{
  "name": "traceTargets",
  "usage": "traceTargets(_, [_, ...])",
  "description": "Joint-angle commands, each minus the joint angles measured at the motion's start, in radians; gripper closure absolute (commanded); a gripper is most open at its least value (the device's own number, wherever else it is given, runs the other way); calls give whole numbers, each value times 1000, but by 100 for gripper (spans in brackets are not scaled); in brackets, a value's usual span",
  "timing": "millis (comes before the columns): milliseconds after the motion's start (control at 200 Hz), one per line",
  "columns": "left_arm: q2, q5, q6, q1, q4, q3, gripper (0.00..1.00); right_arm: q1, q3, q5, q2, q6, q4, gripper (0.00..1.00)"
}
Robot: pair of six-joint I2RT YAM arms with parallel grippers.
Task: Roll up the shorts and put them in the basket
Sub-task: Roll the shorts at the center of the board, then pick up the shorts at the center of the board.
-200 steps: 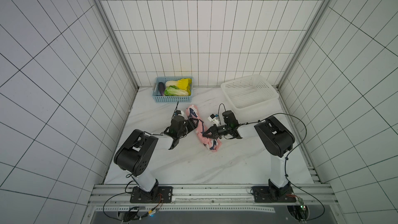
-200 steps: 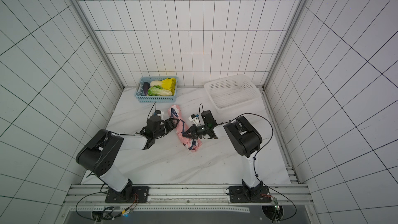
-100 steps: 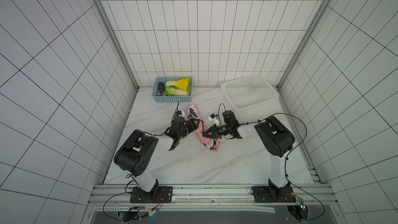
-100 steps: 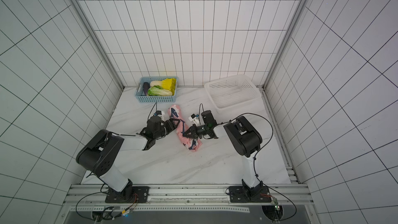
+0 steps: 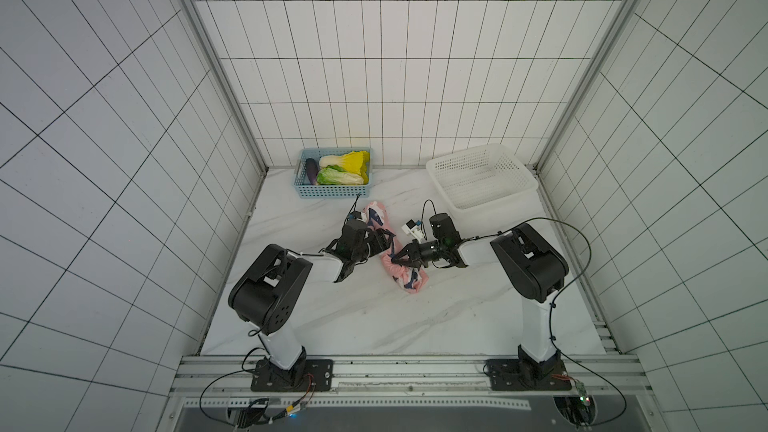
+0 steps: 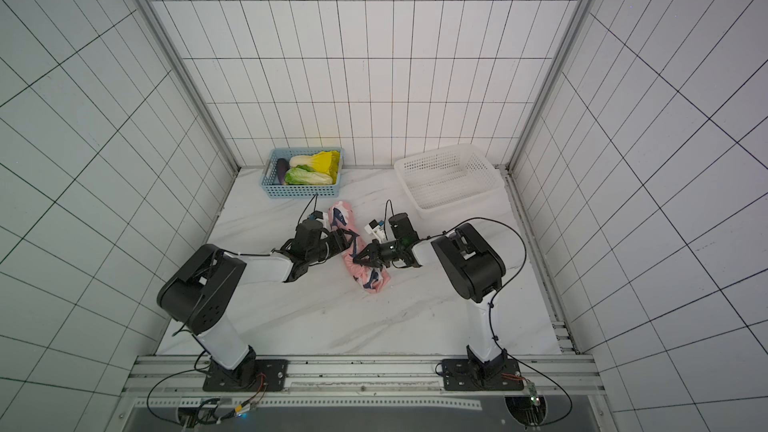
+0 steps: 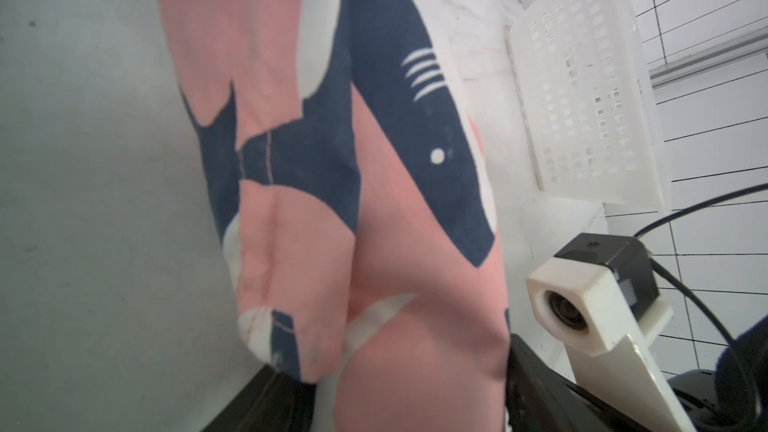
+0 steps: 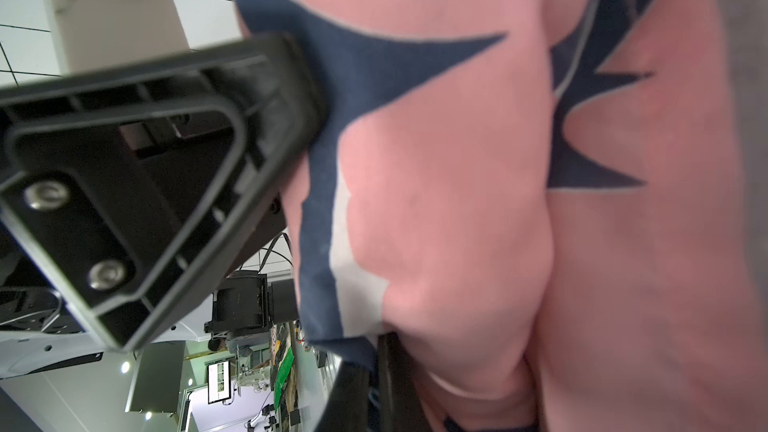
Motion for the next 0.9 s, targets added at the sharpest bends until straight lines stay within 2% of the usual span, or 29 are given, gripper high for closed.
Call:
traceTargets(0, [15, 4, 63, -24, -107, 56, 25, -12, -26, 31, 36, -18, -29, 91])
traceTargets(225, [90, -51, 94, -58, -267, 141, 28, -11, -28, 30, 46, -6, -17, 91])
traceTargets(325, [108, -116, 90, -81, -307, 162, 31, -12, -29, 28, 51, -2, -14, 91])
traceTargets(390, [125, -136, 98, -95, -346, 194, 38, -11, -30, 25, 56, 5, -4, 91])
traceTargets(510, [156, -162, 124, -121, -426, 261, 61, -13, -38, 32, 48, 4, -7, 88])
traceTargets(665, [173, -190, 142, -133, -486, 295, 85, -29, -54, 74, -38, -42, -88, 66])
traceTargets(730, [174, -192, 148, -133, -494, 296, 86, -46, -60, 110, -100, -80, -160, 56])
traceTargets(895, [160, -191, 164, -133, -517, 301, 89, -100, -66, 238, -275, -189, -373, 42])
